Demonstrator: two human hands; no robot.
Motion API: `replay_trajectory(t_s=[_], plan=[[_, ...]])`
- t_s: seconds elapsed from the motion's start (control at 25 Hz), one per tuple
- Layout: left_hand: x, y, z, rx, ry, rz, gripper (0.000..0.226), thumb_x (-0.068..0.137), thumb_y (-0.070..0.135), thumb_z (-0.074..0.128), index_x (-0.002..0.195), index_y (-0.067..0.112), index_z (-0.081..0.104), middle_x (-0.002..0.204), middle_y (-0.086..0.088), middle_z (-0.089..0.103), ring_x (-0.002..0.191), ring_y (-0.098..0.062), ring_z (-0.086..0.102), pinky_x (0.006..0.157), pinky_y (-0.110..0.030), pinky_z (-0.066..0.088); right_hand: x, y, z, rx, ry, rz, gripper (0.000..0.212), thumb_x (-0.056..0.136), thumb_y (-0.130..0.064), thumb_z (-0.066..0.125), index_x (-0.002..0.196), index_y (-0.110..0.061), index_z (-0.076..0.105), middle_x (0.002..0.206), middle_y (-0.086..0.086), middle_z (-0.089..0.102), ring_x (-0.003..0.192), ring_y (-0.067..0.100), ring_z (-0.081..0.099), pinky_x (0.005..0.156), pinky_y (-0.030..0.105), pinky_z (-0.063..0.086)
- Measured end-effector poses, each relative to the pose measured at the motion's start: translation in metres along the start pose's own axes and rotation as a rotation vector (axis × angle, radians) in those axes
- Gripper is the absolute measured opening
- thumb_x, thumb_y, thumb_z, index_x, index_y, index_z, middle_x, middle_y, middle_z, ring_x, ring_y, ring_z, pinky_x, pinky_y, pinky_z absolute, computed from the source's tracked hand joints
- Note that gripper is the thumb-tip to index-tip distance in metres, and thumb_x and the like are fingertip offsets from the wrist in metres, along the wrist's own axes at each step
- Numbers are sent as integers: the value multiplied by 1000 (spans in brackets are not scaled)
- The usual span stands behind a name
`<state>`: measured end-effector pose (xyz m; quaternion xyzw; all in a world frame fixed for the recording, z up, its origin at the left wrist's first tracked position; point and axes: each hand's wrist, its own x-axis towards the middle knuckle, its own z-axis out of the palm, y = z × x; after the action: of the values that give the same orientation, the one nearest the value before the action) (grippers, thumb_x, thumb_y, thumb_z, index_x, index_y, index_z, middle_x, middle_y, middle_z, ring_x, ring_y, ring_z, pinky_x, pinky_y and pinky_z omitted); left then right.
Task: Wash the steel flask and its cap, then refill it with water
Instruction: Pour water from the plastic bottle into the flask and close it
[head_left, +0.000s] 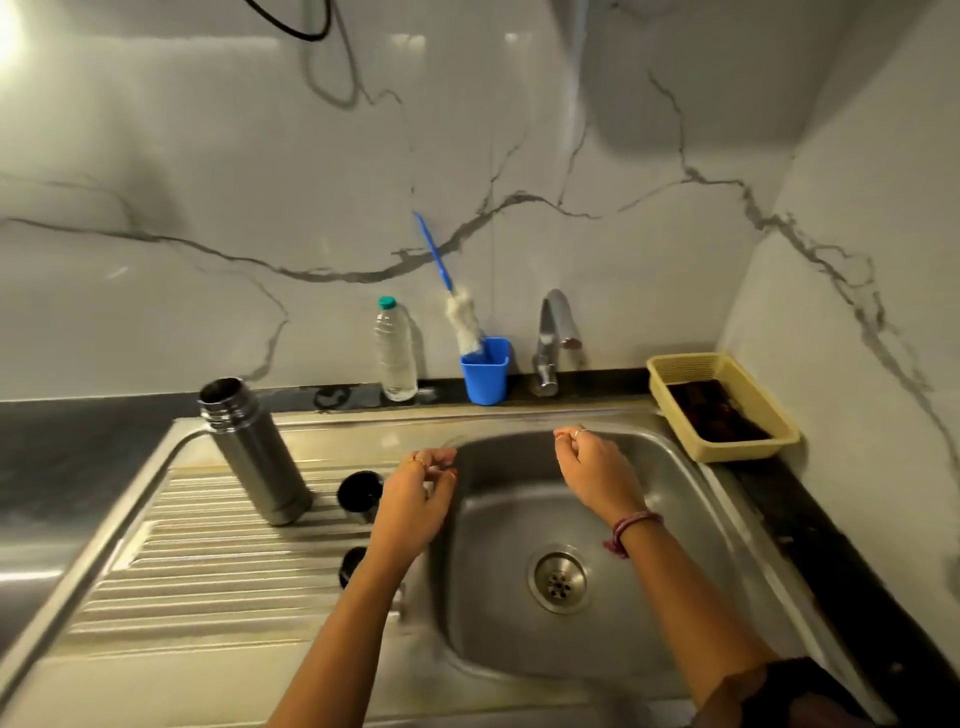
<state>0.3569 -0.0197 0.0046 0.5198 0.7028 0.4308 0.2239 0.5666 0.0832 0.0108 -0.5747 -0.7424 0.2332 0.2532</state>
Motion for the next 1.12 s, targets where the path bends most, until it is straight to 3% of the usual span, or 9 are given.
replay_trajectory(t_s=[0.12, 0.28, 0.44, 0.6, 0.76, 0.88, 1.0, 1.12], plan=[[11, -9, -43, 9, 39, 23, 27, 95, 19, 61, 123, 20, 59, 112, 8, 62, 95, -5, 62, 83, -22, 50, 4, -39, 21, -20, -24, -25, 30, 97, -32, 40, 117, -21, 60, 93, 3, 68, 84, 21, 62, 73, 33, 51], [30, -23, -74, -37, 49, -28, 37, 93, 19, 65, 128, 17, 53, 114, 4, 62, 100, -13, 63, 76, -17, 47, 20, -82, 38, -7, -38, -79, 25, 95, -26, 49, 115, -20, 63, 98, 2, 70, 88, 18, 64, 79, 33, 54], [55, -36, -84, -146, 73, -129, 43, 92, 18, 66, 132, 16, 49, 120, -1, 60, 108, -20, 60, 88, -29, 48, 48, -115, 48, 31, -28, -107, 23, 95, -25, 51, 113, -20, 63, 100, 3, 69, 88, 19, 65, 82, 38, 55], [79, -34, -82, -246, 119, -179, 44, 92, 15, 65, 133, 13, 48, 123, -3, 60, 105, -20, 61, 85, -28, 48, 84, -140, 59, 136, -41, -158, 24, 97, -25, 49, 113, -16, 63, 100, 7, 69, 90, 21, 66, 82, 40, 57], [105, -33, -80, -309, 142, -211, 40, 94, 14, 63, 131, 14, 48, 115, 2, 57, 97, -12, 59, 81, -23, 45, 121, -166, 69, 181, 45, -231, 25, 97, -18, 50, 118, -11, 62, 108, 7, 68, 98, 20, 64, 89, 29, 52], [125, -40, -75, -300, 151, -222, 40, 93, 15, 65, 130, 13, 49, 117, 1, 58, 105, -14, 57, 87, -27, 48, 151, -179, 83, 171, 50, -296, 30, 96, -11, 50, 125, -9, 57, 123, 8, 61, 110, 19, 60, 94, 25, 48], [140, -49, -68, -271, 149, -218, 45, 91, 17, 67, 132, 12, 49, 121, 2, 56, 110, -14, 55, 96, -34, 50, 180, -190, 100, 99, 6, -363, 41, 95, -5, 48, 135, -13, 49, 136, 7, 48, 115, 23, 56, 99, 31, 47], [153, -59, -60, -238, 132, -216, 47, 90, 20, 69, 132, 13, 49, 122, 4, 54, 109, -14, 54, 94, -30, 48, 211, -200, 116, -84, -62, -426, 49, 97, -16, 45, 145, -22, 36, 143, 4, 38, 123, 24, 46, 102, 36, 44]])
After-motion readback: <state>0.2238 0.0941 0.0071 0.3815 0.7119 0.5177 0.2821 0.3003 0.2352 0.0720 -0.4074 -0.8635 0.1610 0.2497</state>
